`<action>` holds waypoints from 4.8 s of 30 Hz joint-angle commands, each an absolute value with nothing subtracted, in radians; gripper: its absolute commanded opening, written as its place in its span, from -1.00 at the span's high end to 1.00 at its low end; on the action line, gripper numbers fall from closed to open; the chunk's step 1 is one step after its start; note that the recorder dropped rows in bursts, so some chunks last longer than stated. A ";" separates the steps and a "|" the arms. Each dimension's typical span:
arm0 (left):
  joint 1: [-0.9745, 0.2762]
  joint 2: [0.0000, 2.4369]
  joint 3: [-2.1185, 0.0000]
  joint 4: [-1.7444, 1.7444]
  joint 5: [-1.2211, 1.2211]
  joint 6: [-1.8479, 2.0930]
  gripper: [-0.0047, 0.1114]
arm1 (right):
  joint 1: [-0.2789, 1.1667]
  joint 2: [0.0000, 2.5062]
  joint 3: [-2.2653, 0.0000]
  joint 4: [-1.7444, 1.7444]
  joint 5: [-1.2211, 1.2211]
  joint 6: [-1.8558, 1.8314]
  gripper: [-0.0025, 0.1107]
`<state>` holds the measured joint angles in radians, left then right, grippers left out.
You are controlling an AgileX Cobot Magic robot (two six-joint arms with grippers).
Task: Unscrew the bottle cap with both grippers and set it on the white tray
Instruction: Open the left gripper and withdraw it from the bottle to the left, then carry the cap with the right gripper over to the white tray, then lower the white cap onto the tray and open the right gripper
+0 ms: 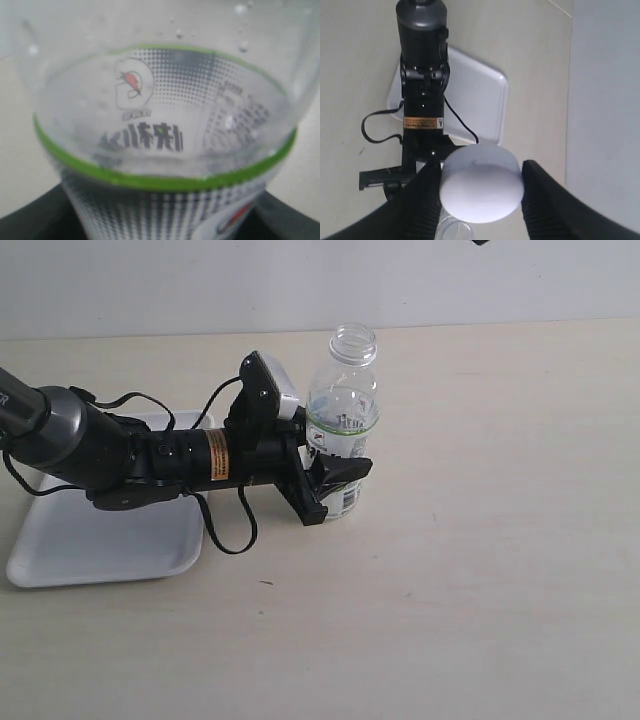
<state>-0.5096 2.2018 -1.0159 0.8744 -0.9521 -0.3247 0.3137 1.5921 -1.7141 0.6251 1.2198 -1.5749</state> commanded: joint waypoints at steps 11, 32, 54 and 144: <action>-0.509 2.198 -1.012 0.873 -0.944 -0.318 -0.18 | 0.315 1.584 -1.712 0.675 1.221 -1.402 0.96; -0.406 2.093 -0.918 0.999 -0.908 -0.343 -0.49 | 0.315 1.584 -1.712 0.707 1.221 -1.323 0.96; -0.249 1.896 -0.847 1.244 -0.738 -0.614 0.91 | 0.616 1.697 -1.712 0.565 1.031 -0.877 0.96; 0.290 1.591 -0.701 1.034 -0.743 -0.839 0.92 | 0.780 2.372 -1.714 0.386 0.416 -0.230 -0.21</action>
<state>0.2860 1.5975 -0.7050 1.0449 -0.7380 -0.8463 0.7806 2.3720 -1.7141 0.3799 0.4217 -0.2302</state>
